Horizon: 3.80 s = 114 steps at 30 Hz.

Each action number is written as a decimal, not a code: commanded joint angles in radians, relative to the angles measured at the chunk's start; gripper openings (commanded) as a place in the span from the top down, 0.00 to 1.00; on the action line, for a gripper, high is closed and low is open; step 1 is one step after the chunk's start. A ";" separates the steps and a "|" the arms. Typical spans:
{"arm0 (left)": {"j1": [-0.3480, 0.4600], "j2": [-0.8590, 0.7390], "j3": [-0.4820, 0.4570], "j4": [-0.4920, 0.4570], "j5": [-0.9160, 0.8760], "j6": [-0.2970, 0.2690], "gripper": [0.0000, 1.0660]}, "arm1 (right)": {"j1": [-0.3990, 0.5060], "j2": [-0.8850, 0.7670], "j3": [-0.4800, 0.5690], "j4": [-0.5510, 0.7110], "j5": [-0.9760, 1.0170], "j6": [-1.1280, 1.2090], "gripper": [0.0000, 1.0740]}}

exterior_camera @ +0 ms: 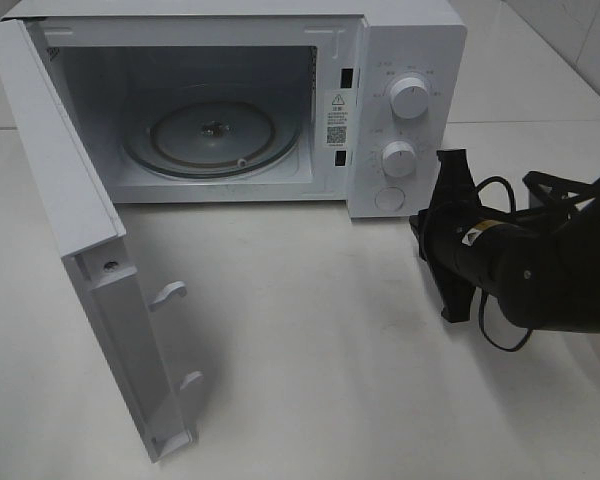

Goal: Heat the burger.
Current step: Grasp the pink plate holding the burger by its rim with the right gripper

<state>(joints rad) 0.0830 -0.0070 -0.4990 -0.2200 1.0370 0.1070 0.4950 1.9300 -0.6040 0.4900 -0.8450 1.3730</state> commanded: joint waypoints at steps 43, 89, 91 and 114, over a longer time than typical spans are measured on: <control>0.004 -0.017 0.003 -0.001 -0.006 0.000 0.08 | -0.005 -0.463 -0.110 -0.174 1.267 -1.208 0.96; 0.004 -0.017 0.003 -0.001 -0.006 0.000 0.08 | -0.380 -0.522 -0.255 -0.637 1.787 -1.455 0.09; 0.004 -0.017 0.003 -0.001 -0.006 0.000 0.08 | -0.407 -0.522 -0.243 -0.637 1.762 -1.455 0.09; 0.004 -0.017 0.003 -0.001 -0.006 0.000 0.08 | -0.541 -0.415 -0.136 -0.635 1.506 -1.458 0.18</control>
<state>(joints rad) 0.0830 -0.0070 -0.4990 -0.2200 1.0370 0.1070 -0.0420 1.5000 -0.7490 -0.1440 0.6780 -0.0810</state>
